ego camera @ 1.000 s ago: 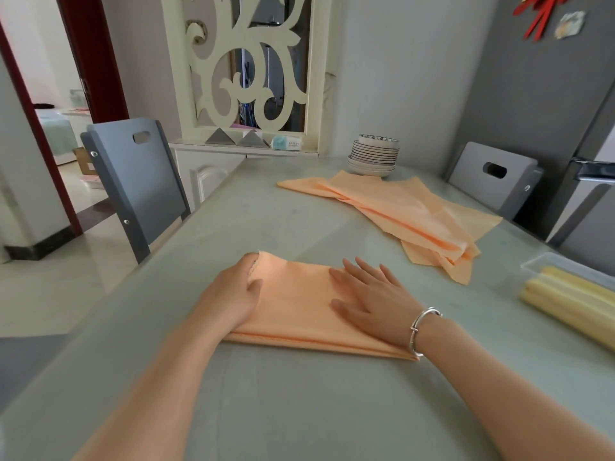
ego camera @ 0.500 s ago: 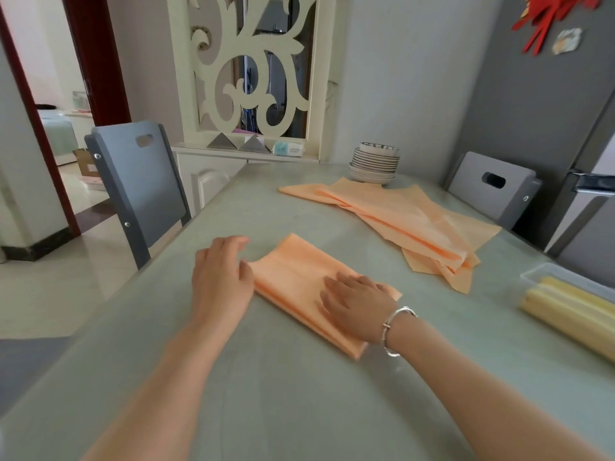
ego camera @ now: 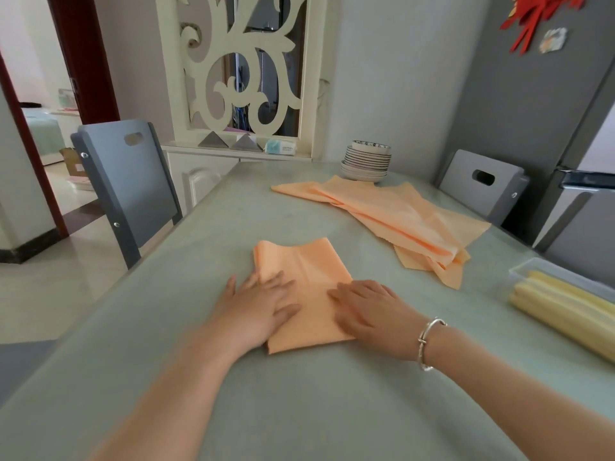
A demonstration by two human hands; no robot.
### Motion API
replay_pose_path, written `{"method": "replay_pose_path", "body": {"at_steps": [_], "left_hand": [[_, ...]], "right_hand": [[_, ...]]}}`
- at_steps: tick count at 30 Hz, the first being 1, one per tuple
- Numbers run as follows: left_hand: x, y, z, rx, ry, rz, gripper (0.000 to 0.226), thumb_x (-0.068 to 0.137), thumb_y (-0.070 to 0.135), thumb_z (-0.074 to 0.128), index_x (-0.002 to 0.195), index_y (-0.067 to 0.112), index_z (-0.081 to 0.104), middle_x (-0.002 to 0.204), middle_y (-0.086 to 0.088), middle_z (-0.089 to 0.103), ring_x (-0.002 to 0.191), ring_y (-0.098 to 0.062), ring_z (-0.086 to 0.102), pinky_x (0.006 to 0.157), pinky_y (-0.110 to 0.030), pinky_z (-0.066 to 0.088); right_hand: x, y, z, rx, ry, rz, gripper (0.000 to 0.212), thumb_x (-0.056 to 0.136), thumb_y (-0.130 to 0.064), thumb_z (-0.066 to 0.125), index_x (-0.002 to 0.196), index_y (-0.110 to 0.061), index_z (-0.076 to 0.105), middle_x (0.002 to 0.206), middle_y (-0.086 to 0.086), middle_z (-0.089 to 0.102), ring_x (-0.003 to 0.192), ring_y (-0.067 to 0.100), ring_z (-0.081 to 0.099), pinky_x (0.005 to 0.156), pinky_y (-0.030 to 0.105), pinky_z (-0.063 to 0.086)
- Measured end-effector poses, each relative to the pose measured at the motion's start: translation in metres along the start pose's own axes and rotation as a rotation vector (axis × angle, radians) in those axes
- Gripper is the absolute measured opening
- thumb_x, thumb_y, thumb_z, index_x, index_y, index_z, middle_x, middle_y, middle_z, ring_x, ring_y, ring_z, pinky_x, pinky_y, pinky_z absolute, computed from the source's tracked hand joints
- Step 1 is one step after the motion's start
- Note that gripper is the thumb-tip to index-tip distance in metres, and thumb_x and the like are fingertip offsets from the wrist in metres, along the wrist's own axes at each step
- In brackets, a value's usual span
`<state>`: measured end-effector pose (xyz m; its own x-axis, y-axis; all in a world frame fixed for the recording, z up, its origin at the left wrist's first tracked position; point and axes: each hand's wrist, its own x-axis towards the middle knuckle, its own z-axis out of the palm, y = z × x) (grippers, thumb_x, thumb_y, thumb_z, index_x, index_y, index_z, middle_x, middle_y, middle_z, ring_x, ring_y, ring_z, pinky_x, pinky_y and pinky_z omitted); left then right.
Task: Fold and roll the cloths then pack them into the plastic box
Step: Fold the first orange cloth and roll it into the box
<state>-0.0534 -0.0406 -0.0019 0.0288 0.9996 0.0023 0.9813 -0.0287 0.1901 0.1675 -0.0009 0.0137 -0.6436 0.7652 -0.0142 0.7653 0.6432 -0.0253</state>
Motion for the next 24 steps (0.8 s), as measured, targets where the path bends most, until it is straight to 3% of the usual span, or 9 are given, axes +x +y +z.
{"method": "replay_pose_path", "body": {"at_steps": [2, 5, 8, 9, 11, 13, 17, 21, 24], "left_hand": [[0.005, -0.003, -0.001, 0.025, 0.038, -0.004, 0.056, 0.093, 0.062, 0.028, 0.146, 0.044, 0.021, 0.158, 0.017, 0.004, 0.147, -0.019, -0.006, 0.116, -0.05, -0.004], [0.011, -0.001, -0.001, -0.013, 0.189, 0.075, 0.047, 0.091, 0.056, 0.044, 0.136, 0.041, 0.044, 0.154, 0.016, 0.023, 0.146, -0.014, 0.008, 0.117, -0.043, 0.001], [0.011, 0.008, 0.003, -0.317, 0.318, 0.27, 0.03, 0.087, 0.042, 0.06, 0.115, 0.031, 0.067, 0.136, 0.012, 0.053, 0.13, -0.008, 0.044, 0.111, -0.028, 0.029], [0.008, 0.011, 0.004, -0.428, 0.264, 0.272, 0.029, 0.087, 0.04, 0.061, 0.112, 0.028, 0.069, 0.131, 0.011, 0.057, 0.123, -0.004, 0.05, 0.108, -0.024, 0.035], [0.003, 0.015, 0.008, -0.41, 0.16, 0.295, 0.044, 0.087, 0.052, 0.052, 0.121, 0.028, 0.064, 0.136, 0.012, 0.053, 0.126, 0.0, 0.046, 0.11, -0.022, 0.031], [0.003, 0.013, 0.014, -0.294, 0.107, 0.307, 0.056, 0.087, 0.061, 0.039, 0.133, 0.032, 0.052, 0.147, 0.012, 0.04, 0.136, -0.003, 0.032, 0.115, -0.025, 0.021], [0.004, 0.012, 0.013, -0.262, 0.038, 0.265, 0.051, 0.094, 0.054, 0.034, 0.142, 0.037, 0.036, 0.155, 0.013, 0.02, 0.145, -0.008, 0.01, 0.117, -0.024, 0.008], [0.006, 0.01, 0.016, -0.225, 0.098, 0.229, 0.109, 0.057, 0.092, -0.006, 0.14, 0.038, 0.039, 0.154, 0.012, 0.025, 0.144, -0.009, 0.014, 0.117, -0.029, 0.012], [0.009, 0.007, 0.019, -0.28, 0.17, 0.187, 0.111, 0.05, 0.098, 0.0, 0.132, 0.042, 0.049, 0.149, 0.016, 0.035, 0.141, -0.005, 0.023, 0.115, -0.042, 0.021]], "right_hand": [[-0.013, 0.012, 0.005, 0.061, -0.056, -0.01, 0.072, 0.084, -0.067, 0.007, 0.149, -0.036, 0.009, 0.157, -0.014, 0.006, 0.144, 0.005, 0.003, 0.118, 0.032, 0.003], [-0.024, 0.019, 0.01, 0.053, -0.046, 0.07, 0.091, 0.067, -0.073, -0.011, 0.149, -0.037, -0.001, 0.157, -0.014, -0.005, 0.144, 0.005, -0.005, 0.118, 0.034, -0.003], [-0.021, 0.016, 0.014, 0.009, -0.008, 0.139, 0.084, 0.077, -0.072, -0.004, 0.15, -0.031, 0.002, 0.158, -0.011, -0.004, 0.145, 0.011, -0.013, 0.118, 0.037, -0.007], [-0.02, 0.015, 0.015, -0.001, 0.012, 0.152, 0.076, 0.085, -0.067, 0.004, 0.151, -0.028, 0.004, 0.158, -0.01, -0.004, 0.144, 0.012, -0.014, 0.118, 0.038, -0.007], [-0.018, 0.017, 0.015, -0.001, 0.067, 0.124, 0.074, 0.088, -0.065, 0.007, 0.15, -0.024, 0.014, 0.158, -0.009, -0.005, 0.144, 0.013, -0.014, 0.118, 0.038, -0.006], [-0.019, 0.019, 0.012, 0.026, 0.178, -0.015, 0.08, 0.082, -0.068, 0.004, 0.144, -0.025, 0.031, 0.158, -0.008, 0.005, 0.145, 0.011, -0.003, 0.119, 0.032, 0.001], [-0.023, 0.017, 0.006, 0.213, 0.175, -0.154, 0.063, 0.082, -0.068, 0.037, 0.128, -0.027, 0.053, 0.137, -0.011, 0.049, 0.126, 0.004, 0.041, 0.109, 0.018, 0.028], [-0.023, 0.017, 0.003, 0.184, 0.231, -0.126, 0.032, 0.092, -0.037, 0.053, 0.122, -0.025, 0.057, 0.122, -0.009, 0.059, 0.115, 0.009, 0.052, 0.097, 0.029, 0.042], [-0.025, 0.018, 0.001, 0.141, 0.212, -0.06, 0.031, 0.095, -0.032, 0.049, 0.125, -0.027, 0.054, 0.123, -0.007, 0.058, 0.115, 0.012, 0.053, 0.095, 0.029, 0.042]]}}
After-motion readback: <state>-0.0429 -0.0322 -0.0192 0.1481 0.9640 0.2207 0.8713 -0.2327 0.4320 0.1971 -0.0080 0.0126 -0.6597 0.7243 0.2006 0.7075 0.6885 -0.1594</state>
